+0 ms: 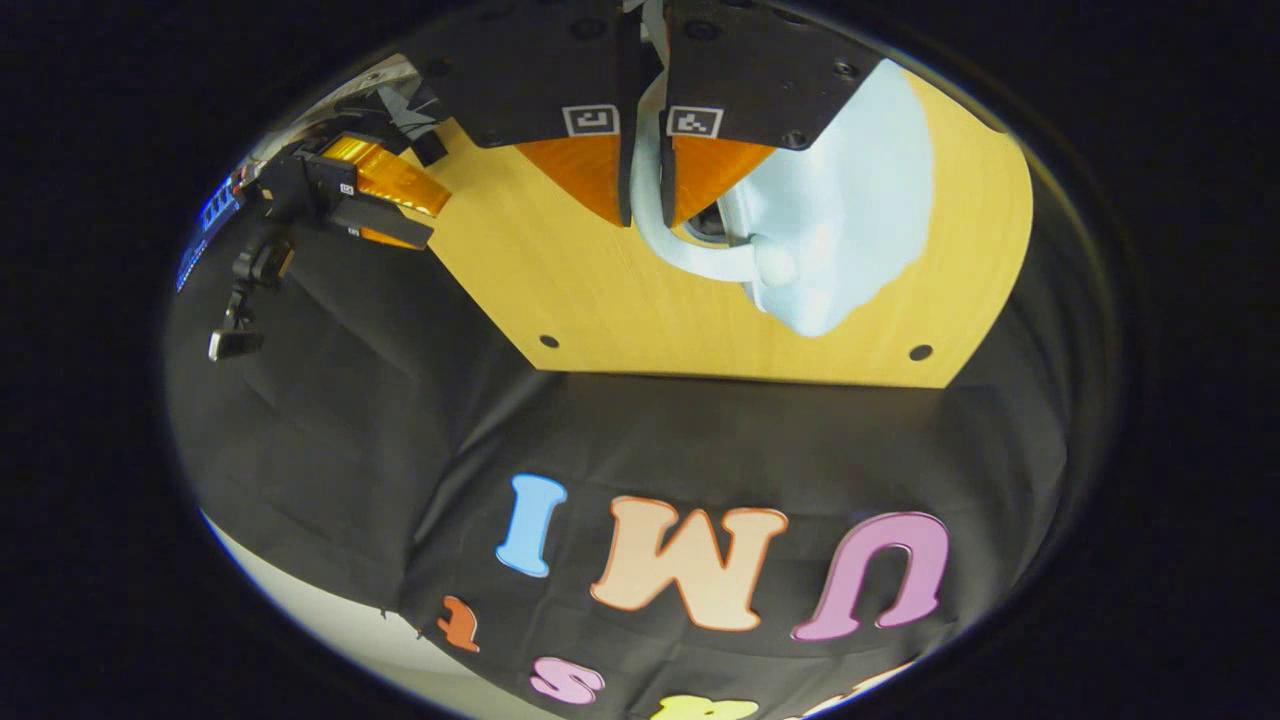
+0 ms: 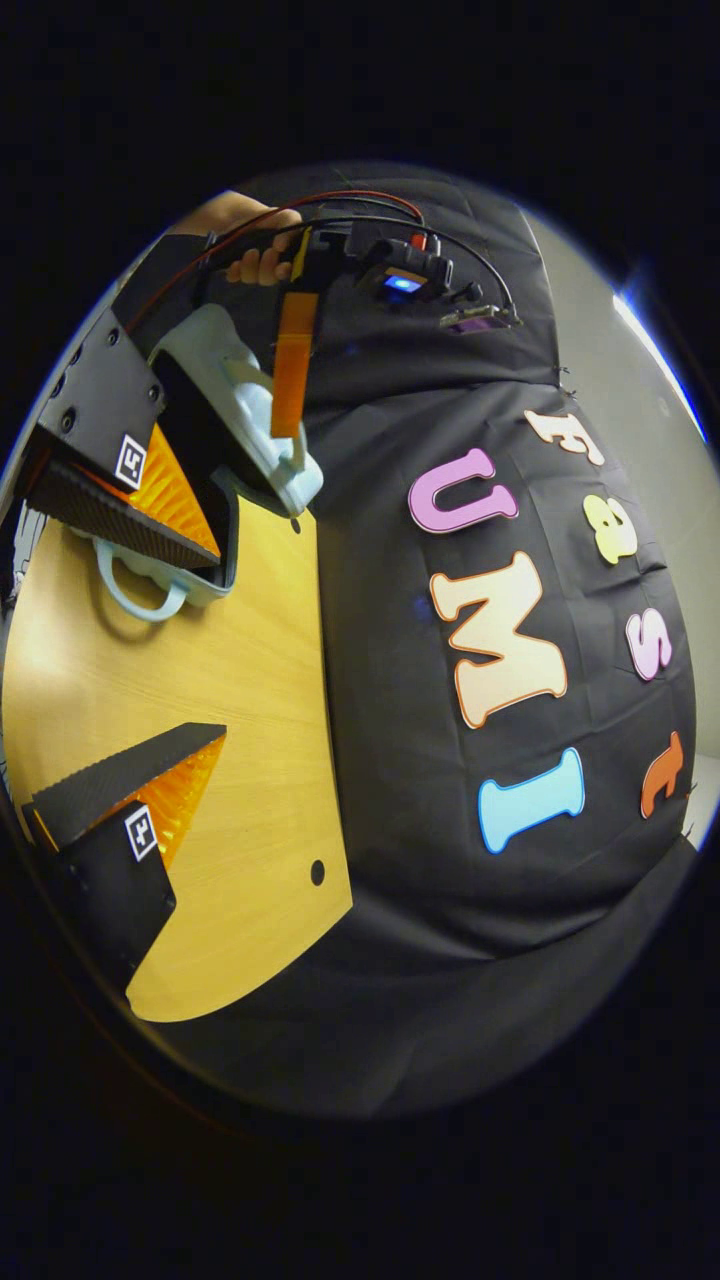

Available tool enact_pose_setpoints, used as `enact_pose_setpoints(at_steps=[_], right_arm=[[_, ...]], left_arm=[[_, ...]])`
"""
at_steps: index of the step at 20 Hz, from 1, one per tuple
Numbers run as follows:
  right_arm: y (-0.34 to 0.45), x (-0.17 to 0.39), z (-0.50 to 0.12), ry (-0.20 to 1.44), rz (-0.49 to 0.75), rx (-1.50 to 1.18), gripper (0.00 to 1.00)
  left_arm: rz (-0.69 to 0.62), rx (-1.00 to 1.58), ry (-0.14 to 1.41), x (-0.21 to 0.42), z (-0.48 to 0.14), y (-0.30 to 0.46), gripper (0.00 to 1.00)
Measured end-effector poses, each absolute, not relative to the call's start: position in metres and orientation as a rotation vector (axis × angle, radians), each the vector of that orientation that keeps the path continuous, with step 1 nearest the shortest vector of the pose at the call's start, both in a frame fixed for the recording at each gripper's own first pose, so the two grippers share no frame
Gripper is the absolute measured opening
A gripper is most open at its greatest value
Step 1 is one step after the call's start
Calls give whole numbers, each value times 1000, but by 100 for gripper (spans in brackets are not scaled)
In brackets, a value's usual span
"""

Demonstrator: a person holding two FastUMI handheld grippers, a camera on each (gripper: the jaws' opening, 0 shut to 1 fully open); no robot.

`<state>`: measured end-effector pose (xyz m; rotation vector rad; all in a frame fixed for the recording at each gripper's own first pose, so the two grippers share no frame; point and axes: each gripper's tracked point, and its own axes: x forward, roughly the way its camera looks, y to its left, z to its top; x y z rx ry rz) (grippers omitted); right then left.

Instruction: First open the suitcase, pack the skin care products into it, and then close the suitcase.

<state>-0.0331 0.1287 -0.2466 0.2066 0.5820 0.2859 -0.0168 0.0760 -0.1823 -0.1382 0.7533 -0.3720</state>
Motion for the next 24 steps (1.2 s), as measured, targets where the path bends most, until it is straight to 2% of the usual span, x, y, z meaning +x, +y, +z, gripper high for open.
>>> enact_pose_setpoints(at_steps=[2,6,12,15,16,19,24], right_arm=[[119,-35,-248,591,277,200,98],[96,-37,-247,591,267,164,98],[67,-33,-243,575,304,146,98],[54,-17,-225,523,315,133,98],[51,-10,-216,494,314,126,98],[52,15,-174,377,293,93,98],[69,42,-81,104,218,36,98]], left_arm=[[-383,-131,802,-19,-211,60,5],[-373,-108,895,-29,-256,34,4],[-277,-54,965,-34,-303,21,5],[-222,-105,896,-29,-290,9,11],[-190,-107,819,-18,-271,9,25],[-68,-69,551,11,-202,21,88],[11,-12,291,32,-115,52,85]])
